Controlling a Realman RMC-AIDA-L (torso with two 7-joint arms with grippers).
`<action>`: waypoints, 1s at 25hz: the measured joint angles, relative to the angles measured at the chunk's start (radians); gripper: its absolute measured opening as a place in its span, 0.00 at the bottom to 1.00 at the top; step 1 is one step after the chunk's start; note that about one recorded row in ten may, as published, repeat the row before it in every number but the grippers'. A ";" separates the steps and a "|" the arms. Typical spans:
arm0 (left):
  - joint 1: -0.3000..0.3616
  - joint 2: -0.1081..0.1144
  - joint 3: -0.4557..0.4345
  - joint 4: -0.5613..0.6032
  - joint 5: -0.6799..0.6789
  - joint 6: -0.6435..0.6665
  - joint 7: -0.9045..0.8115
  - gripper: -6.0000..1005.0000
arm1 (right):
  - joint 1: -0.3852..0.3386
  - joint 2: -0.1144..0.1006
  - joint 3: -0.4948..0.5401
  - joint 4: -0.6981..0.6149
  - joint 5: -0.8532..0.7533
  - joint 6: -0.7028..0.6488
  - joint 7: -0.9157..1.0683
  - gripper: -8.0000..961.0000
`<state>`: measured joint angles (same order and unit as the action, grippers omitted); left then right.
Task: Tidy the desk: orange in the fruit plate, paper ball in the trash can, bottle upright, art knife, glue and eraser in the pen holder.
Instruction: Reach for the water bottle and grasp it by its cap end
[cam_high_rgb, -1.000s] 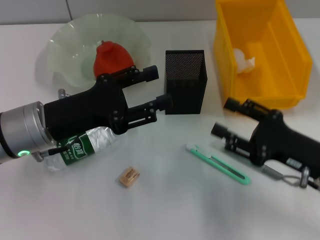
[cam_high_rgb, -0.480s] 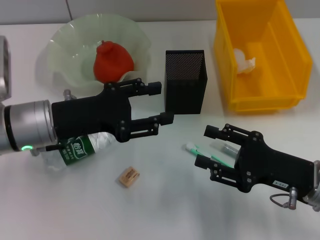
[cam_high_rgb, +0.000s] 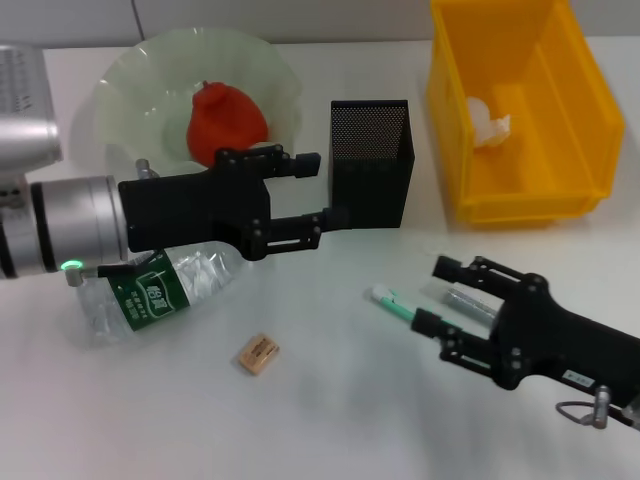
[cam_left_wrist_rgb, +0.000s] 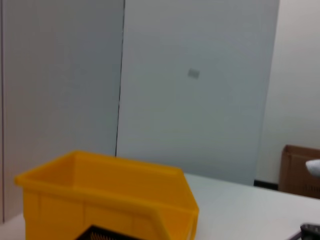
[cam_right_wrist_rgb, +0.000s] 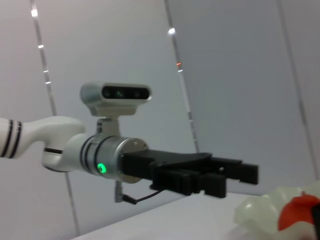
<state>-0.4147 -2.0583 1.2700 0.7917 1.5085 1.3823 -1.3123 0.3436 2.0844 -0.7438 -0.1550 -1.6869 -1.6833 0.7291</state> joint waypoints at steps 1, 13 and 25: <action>-0.009 0.001 0.000 0.016 0.036 -0.005 -0.046 0.70 | -0.007 0.000 0.008 -0.001 0.000 0.001 0.000 0.71; -0.159 -0.010 0.013 0.448 0.788 0.087 -0.841 0.69 | 0.020 0.000 0.015 0.003 0.001 0.050 0.001 0.71; -0.228 -0.015 0.213 0.516 1.017 0.093 -1.034 0.67 | 0.032 0.002 0.023 0.005 0.003 0.060 0.001 0.71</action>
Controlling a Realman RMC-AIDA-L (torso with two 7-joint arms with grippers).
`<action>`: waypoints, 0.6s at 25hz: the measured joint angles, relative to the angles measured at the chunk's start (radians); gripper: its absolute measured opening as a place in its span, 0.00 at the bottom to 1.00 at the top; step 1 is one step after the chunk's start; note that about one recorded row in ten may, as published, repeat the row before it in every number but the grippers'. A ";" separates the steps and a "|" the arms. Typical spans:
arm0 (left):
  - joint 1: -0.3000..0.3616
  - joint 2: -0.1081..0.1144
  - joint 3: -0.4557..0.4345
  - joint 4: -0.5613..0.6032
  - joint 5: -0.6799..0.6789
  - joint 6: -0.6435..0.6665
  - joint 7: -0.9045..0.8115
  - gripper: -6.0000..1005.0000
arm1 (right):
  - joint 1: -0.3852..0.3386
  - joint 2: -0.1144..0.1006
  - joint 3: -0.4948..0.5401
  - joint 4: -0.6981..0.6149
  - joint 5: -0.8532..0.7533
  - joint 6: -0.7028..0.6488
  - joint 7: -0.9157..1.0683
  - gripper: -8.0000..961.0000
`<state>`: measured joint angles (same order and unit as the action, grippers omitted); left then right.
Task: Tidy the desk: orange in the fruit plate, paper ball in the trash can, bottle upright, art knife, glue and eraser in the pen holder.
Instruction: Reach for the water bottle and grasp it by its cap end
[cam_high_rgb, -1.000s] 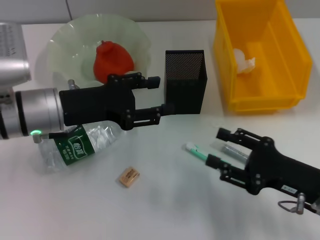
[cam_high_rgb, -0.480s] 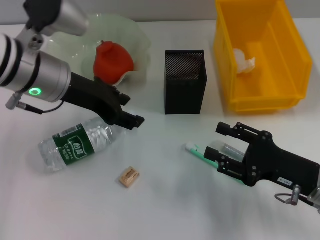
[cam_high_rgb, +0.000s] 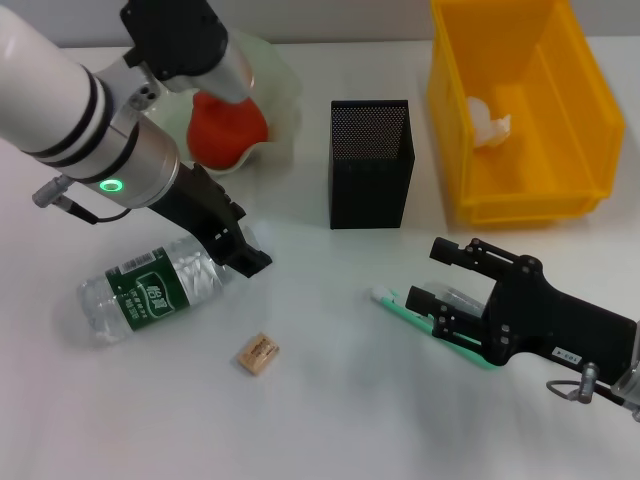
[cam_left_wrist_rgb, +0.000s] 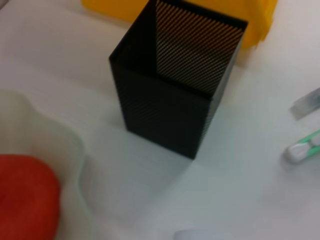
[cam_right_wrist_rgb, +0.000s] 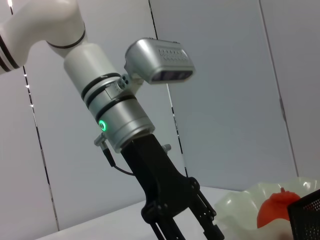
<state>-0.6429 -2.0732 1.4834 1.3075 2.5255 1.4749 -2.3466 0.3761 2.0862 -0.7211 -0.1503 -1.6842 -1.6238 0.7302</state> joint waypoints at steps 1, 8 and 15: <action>-0.003 -0.001 0.008 -0.002 0.017 -0.007 -0.006 0.67 | 0.001 0.000 0.001 0.000 0.000 0.000 0.000 0.71; -0.023 -0.005 0.036 -0.044 0.061 -0.041 -0.019 0.66 | 0.005 0.000 0.000 0.000 0.000 0.000 0.000 0.70; -0.042 -0.005 0.071 -0.113 0.074 -0.082 -0.020 0.64 | 0.005 0.000 0.000 0.005 0.000 -0.001 0.000 0.70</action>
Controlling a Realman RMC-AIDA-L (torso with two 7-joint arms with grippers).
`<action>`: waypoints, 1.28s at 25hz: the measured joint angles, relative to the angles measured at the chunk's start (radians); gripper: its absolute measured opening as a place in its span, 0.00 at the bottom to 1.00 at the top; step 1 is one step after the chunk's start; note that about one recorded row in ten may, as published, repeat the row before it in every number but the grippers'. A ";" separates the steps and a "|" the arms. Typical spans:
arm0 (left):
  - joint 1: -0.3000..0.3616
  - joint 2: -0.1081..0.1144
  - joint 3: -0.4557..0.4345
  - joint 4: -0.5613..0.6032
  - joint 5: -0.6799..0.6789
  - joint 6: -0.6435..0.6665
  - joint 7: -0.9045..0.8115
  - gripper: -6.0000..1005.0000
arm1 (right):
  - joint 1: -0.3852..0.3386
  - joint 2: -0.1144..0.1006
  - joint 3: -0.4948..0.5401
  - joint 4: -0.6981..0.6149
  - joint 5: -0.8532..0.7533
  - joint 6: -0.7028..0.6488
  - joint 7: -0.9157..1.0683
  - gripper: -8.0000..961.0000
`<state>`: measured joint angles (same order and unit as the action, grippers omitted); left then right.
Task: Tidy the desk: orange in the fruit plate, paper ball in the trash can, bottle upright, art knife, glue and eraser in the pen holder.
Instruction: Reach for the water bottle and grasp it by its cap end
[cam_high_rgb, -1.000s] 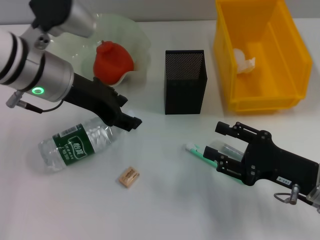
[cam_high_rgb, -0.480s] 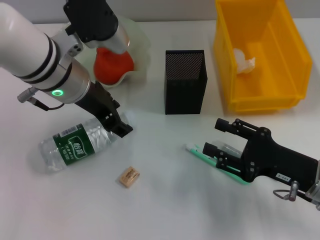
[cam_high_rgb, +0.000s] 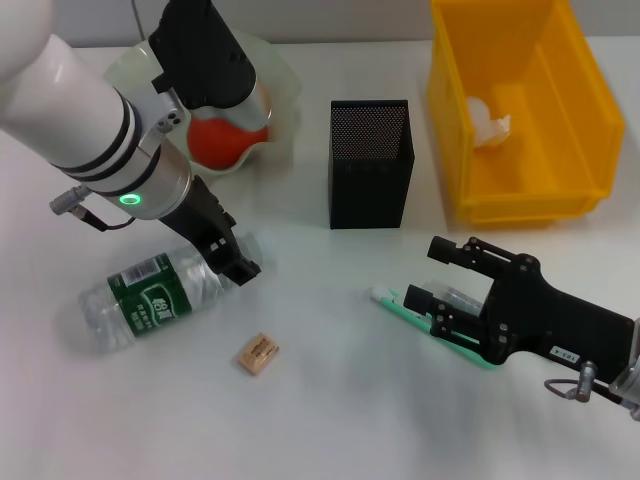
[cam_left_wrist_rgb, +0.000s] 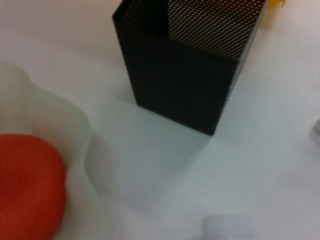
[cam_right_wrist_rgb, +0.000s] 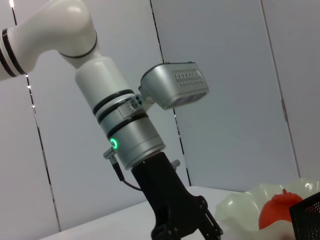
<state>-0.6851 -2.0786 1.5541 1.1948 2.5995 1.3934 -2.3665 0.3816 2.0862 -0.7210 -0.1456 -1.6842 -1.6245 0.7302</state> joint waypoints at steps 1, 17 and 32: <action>-0.001 0.000 0.007 -0.013 0.010 -0.021 0.000 0.64 | 0.000 0.000 0.000 0.001 0.000 0.000 0.000 0.70; -0.004 0.000 0.036 -0.076 0.028 -0.098 -0.001 0.61 | -0.003 0.002 0.000 0.015 0.000 0.000 0.000 0.70; 0.081 0.003 0.054 0.082 0.010 -0.124 -0.003 0.53 | -0.009 0.002 0.000 0.019 0.000 0.001 0.000 0.70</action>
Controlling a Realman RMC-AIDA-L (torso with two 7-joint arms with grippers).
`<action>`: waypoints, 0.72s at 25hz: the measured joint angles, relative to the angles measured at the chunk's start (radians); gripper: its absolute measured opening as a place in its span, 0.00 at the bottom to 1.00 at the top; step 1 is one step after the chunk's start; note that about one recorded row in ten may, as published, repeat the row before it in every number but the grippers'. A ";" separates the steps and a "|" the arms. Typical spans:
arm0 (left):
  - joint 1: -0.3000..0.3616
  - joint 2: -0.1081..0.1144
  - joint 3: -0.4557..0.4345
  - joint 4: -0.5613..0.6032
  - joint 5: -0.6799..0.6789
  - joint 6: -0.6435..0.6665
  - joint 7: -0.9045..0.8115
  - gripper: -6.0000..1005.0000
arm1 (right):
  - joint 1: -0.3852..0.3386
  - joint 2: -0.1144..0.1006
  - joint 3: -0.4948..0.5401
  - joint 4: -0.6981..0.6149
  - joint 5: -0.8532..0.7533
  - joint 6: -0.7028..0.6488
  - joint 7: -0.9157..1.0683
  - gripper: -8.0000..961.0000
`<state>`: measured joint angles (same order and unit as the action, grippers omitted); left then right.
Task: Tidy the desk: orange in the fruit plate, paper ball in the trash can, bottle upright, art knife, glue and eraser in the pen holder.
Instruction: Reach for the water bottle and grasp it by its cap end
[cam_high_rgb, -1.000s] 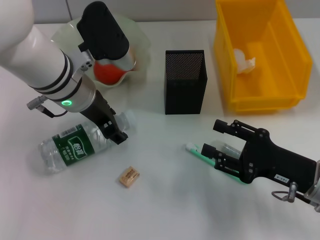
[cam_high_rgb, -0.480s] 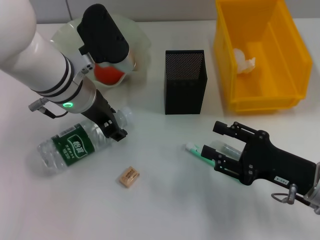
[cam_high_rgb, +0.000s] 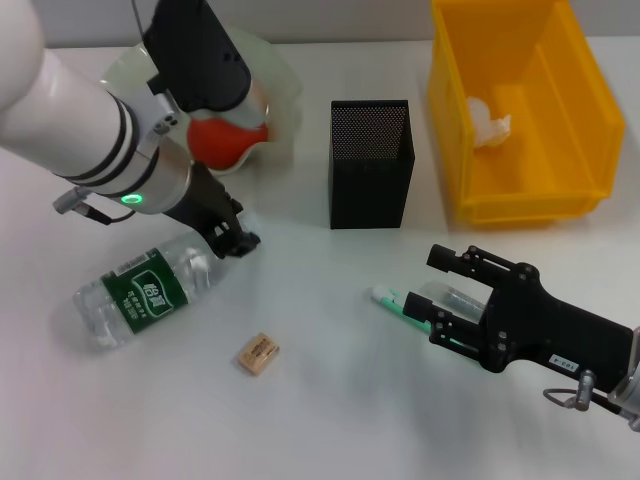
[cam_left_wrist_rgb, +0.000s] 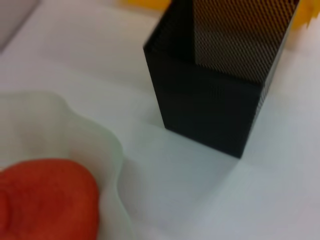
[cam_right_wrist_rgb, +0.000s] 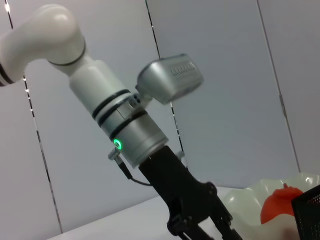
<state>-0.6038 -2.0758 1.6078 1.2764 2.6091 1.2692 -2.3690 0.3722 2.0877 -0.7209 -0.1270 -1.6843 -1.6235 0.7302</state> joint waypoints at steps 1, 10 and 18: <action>0.006 0.000 0.000 0.008 -0.002 -0.001 0.001 0.51 | 0.000 0.000 0.000 0.000 0.000 0.000 0.000 0.70; 0.024 0.002 0.002 0.008 -0.001 -0.012 0.007 0.22 | 0.010 0.000 0.000 0.012 0.000 0.001 0.000 0.70; 0.026 0.003 0.016 0.041 -0.006 -0.008 0.010 0.05 | 0.009 0.000 0.000 0.015 0.000 -0.001 0.000 0.71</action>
<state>-0.5775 -2.0731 1.6239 1.3171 2.6034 1.2611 -2.3592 0.3810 2.0877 -0.7209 -0.1116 -1.6843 -1.6241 0.7302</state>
